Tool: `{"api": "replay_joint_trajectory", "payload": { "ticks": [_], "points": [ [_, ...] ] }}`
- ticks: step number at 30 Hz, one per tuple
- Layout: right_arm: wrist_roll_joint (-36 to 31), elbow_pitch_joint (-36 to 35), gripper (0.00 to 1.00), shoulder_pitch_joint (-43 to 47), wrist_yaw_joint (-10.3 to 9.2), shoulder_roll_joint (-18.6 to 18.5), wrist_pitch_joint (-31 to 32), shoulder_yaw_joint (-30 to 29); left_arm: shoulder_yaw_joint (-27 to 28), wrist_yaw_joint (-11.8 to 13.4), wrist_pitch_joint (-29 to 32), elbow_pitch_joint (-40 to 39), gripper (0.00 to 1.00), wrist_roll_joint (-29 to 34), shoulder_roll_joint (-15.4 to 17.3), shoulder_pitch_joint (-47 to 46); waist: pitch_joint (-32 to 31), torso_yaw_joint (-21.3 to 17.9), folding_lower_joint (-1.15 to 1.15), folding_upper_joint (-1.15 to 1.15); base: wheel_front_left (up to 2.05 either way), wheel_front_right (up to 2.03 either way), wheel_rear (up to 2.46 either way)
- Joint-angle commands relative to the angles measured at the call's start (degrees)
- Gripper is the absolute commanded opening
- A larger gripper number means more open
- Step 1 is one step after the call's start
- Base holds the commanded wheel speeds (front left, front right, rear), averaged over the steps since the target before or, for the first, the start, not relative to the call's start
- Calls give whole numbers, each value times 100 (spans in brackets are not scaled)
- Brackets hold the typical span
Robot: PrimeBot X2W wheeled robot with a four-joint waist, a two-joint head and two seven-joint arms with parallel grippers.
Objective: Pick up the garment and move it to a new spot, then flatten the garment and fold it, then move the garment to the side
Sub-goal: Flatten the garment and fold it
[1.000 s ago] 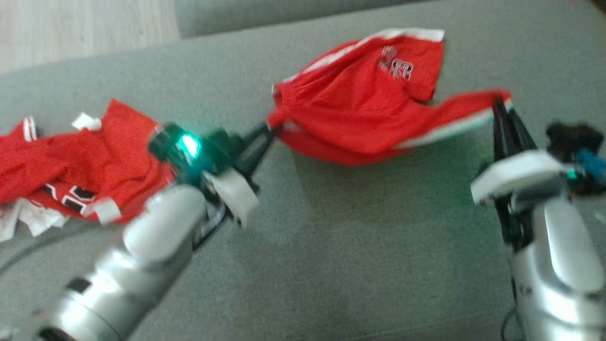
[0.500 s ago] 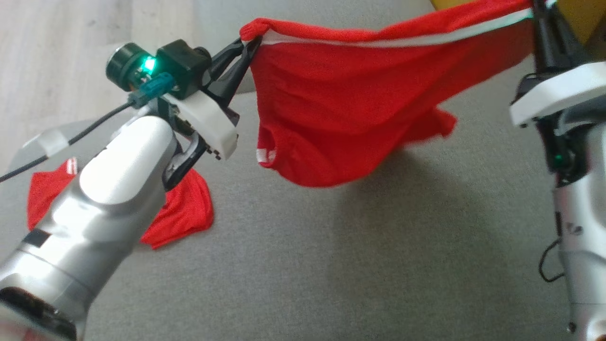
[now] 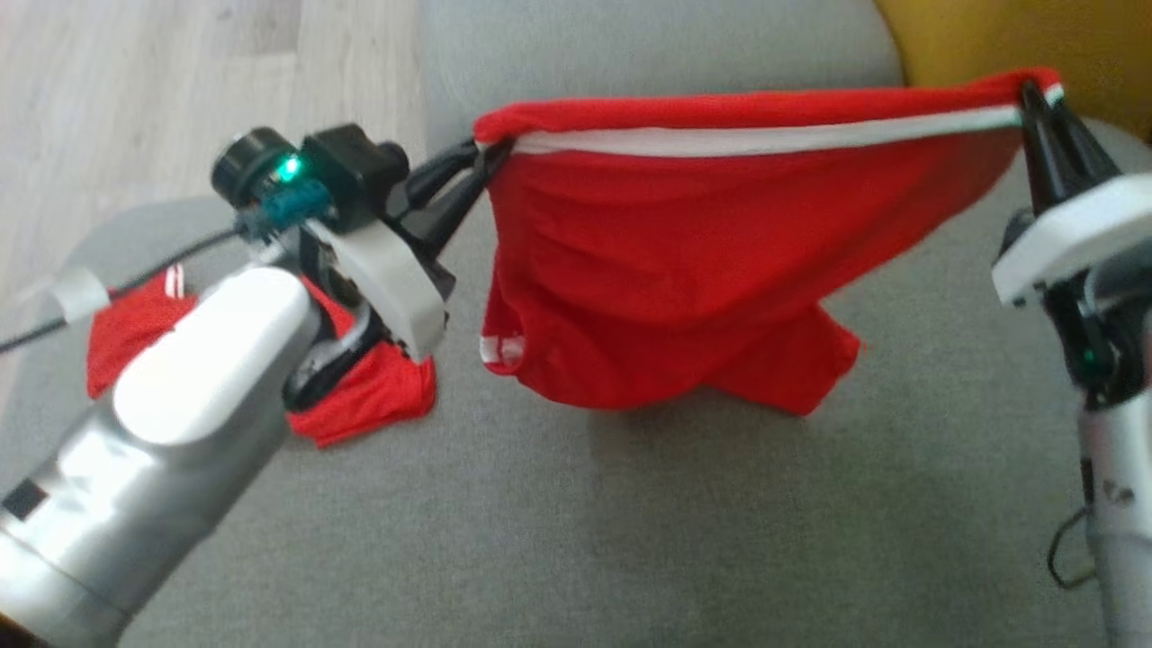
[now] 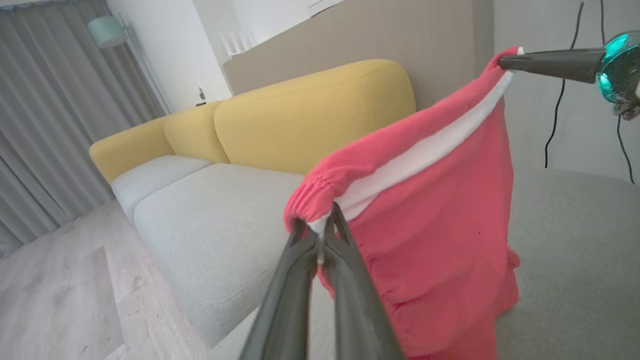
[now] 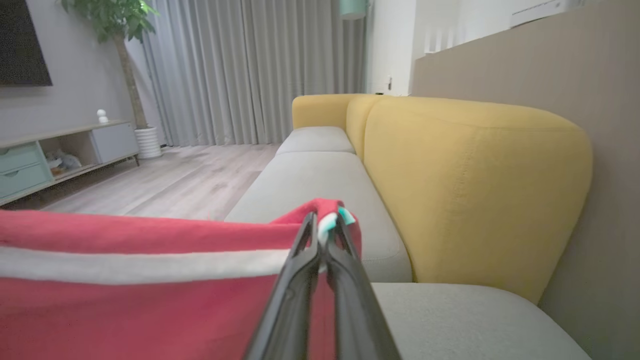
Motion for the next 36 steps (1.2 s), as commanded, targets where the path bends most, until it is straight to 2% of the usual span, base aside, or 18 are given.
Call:
{"api": "replay_joint_trajectory", "payload": {
  "ticks": [1, 5, 9, 10, 11, 15, 18, 23, 27, 31, 35, 36],
  "points": [
    [-16, -219, 0, -579, 39, -95, 80, 191, 349, 33, 119, -111, 0, -107, 248, -597, 380, -50, 0, 0, 0, 0, 0],
    [-160, 304, 0, -1749, 39, -103, 42, 632, 427, 21, 365, 240, 0, -62, 374, -1361, 1121, -255, 0, 0, 0, 0, 0],
    [-252, 1344, 0, -3236, 39, 73, -435, 975, 529, 13, 259, 862, 0, 89, 349, -2427, 1726, -440, 0, 0, 0, 0, 0],
    [-252, 1344, 0, -3236, 39, 73, -435, 975, 529, 13, 259, 862, 0, 89, 349, -2427, 1726, -440, 0, 0, 0, 0, 0],
    [-322, 1629, 0, -3598, 39, 112, -625, 1008, 585, 12, 171, 1061, 0, 112, 301, -2697, 1844, -474, 0, 0, 0, 0, 0],
    [-550, 2771, 0, -4830, 39, 406, -1540, 669, 759, 10, -393, 1871, 0, 231, 39, -3622, 2164, -551, 0, 0, 0, 0, 0],
    [-843, 3502, 0, -5361, 39, 545, -2126, 449, 797, 10, -839, 2358, 0, 292, -226, -3973, 2262, -535, 0, 0, 0, 0, 0],
    [-1070, 4559, 0, -5437, 39, 639, -2534, 525, 521, 9, -1295, 2784, 0, 80, -653, -3762, 2306, -485, 0, 0, 0, 0, 0],
    [-1098, 5289, 0, -5075, 39, 521, -2417, 829, 15, 9, -1385, 2761, 0, -304, -807, -3141, 2298, -412, 0, 0, 0, 0, 0],
    [-901, 5844, 0, -4612, 39, 358, -2028, 1293, -797, 8, -1344, 2486, 0, -564, -720, -2360, 2179, -380, 0, 0, 0, 0, 0],
    [-495, 6043, 0, -4084, 39, 119, -1418, 1854, -1451, 8, -1319, 2137, 0, -934, -574, -1606, 1949, -341, 0, 0, 0, 0, 0],
    [-245, 6043, 0, -3799, 39, -50, -1111, 2167, -1669, 8, -1317, 1980, 0, -1030, -547, -1244, 1800, -316, 0, 0, 0, 0, 0]
  ]
}}
